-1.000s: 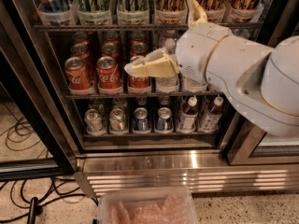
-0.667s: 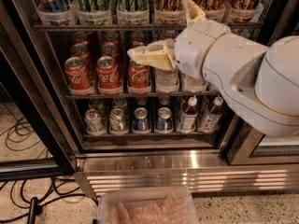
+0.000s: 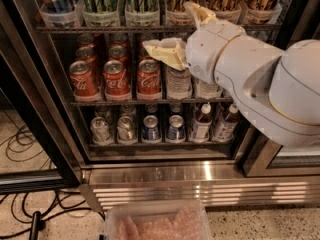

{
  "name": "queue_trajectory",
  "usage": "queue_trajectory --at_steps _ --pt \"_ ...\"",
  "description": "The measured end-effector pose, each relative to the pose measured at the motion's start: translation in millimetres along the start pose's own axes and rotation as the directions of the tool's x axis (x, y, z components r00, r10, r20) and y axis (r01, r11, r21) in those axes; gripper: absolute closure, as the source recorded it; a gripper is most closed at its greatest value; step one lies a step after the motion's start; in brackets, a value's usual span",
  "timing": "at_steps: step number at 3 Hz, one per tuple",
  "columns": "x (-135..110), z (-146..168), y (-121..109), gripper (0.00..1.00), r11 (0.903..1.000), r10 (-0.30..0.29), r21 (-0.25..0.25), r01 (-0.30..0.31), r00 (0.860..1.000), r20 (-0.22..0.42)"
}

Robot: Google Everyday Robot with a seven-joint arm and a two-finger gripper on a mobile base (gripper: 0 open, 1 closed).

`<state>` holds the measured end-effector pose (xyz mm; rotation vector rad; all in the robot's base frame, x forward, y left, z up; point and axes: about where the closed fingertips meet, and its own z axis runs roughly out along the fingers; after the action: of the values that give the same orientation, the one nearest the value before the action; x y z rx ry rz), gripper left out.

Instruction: Pick orange can from top shelf of fridge

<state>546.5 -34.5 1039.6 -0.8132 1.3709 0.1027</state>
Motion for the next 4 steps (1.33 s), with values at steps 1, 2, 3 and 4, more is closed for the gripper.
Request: queue_trajectory --at_steps 1,2,3,4 --pt "-1.2 -0.4 1.7 0.31 0.9995 0.031 0.006 -0.031 1.000 -0.002" --pt "-8.4 6.5 -8.6 0.31 0.9968 0.064 0.047 -0.064 0.998 0.008" --pt "-13.2 13.7 -20.4 0.33 0.9922 0.077 0.098 -0.077 0.997 0.004" --pt "-9.6 20.1 -32.4 0.35 0.9831 0.088 0.163 -0.084 0.996 -0.020"
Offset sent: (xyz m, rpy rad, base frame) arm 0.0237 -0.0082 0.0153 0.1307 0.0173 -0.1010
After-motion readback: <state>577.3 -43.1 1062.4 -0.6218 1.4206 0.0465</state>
